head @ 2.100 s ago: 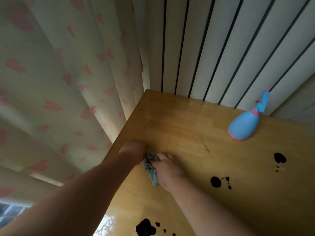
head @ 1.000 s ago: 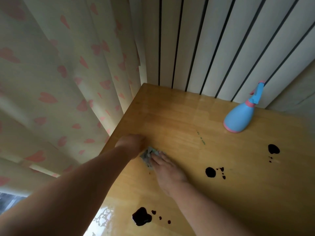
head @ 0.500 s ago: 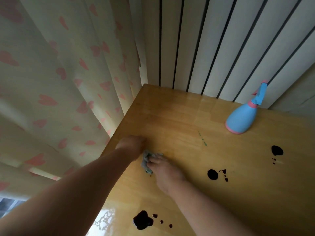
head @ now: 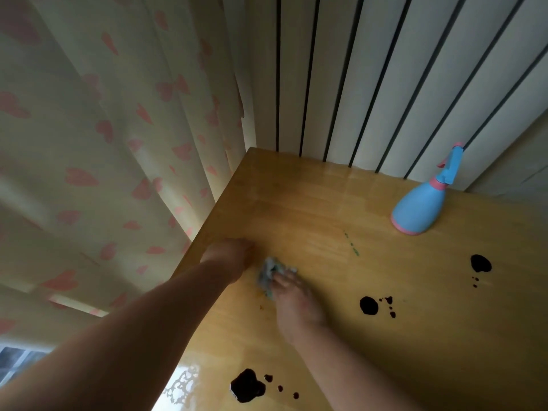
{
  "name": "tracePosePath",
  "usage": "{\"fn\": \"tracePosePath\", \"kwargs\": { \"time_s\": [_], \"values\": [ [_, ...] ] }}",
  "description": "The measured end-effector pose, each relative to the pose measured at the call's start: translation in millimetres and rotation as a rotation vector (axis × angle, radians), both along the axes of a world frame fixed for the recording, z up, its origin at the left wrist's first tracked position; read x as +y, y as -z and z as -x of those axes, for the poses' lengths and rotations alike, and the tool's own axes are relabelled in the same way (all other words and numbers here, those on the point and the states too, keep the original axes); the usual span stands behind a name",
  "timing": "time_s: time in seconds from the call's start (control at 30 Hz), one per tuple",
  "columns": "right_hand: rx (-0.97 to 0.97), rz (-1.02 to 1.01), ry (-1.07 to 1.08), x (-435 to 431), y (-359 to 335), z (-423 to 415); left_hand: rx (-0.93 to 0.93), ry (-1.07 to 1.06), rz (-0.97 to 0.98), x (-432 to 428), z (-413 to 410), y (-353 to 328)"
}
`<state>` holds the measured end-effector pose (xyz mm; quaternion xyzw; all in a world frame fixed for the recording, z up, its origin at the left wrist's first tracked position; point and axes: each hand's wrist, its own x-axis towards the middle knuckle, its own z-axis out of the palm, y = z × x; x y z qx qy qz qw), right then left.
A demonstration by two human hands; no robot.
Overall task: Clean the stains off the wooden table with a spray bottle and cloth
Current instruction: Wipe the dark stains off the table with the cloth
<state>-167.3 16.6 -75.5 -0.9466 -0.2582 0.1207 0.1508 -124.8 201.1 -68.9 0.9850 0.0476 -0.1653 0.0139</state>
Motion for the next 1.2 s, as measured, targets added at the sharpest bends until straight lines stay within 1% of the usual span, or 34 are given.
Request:
{"fn": "tracePosePath", "kwargs": {
  "time_s": [0.07, 0.13, 0.17, 0.3, 0.4, 0.63, 0.73, 0.8, 0.87, 0.93, 1.07, 1.13, 1.2],
  "values": [
    [-0.003, 0.026, -0.126, -1, 2, 9, 0.008, 0.011, -0.018, 0, 0, 0],
    [-0.001, 0.047, -0.170, -9, 3, 1, 0.010, 0.019, -0.026, -1, 1, 1],
    [-0.002, 0.050, -0.144, -15, 1, -8, 0.009, 0.027, -0.029, -1, 0, 1],
    [0.004, 0.049, 0.097, -31, -2, -46, 0.014, 0.019, -0.029, 0, -1, 3],
    [0.015, 0.012, 0.144, -21, -4, -40, 0.018, 0.014, -0.024, 2, -2, 6],
    [0.016, -0.045, -0.007, -8, -2, 8, 0.025, -0.012, -0.012, 2, -3, 7],
    [0.006, -0.064, -0.027, -9, 0, 19, 0.020, -0.012, -0.009, 2, -2, 8],
    [0.000, -0.043, -0.080, -13, 2, 22, 0.019, -0.020, -0.007, 1, -2, 8],
    [-0.005, -0.062, -0.110, -19, 6, 23, 0.021, -0.033, -0.002, 1, -2, 8],
    [-0.045, -0.109, -0.117, -25, 8, 22, 0.024, -0.033, -0.002, 1, -2, 8],
    [-0.014, -0.086, -0.054, -27, 6, 8, 0.030, -0.006, -0.009, 0, -2, 4],
    [-0.040, -0.092, -0.069, -29, 1, -4, 0.032, 0.002, -0.020, -1, -2, 4],
    [-0.004, -0.068, -0.062, -34, 1, -16, 0.039, -0.001, -0.026, -1, -2, 3]
  ]
}}
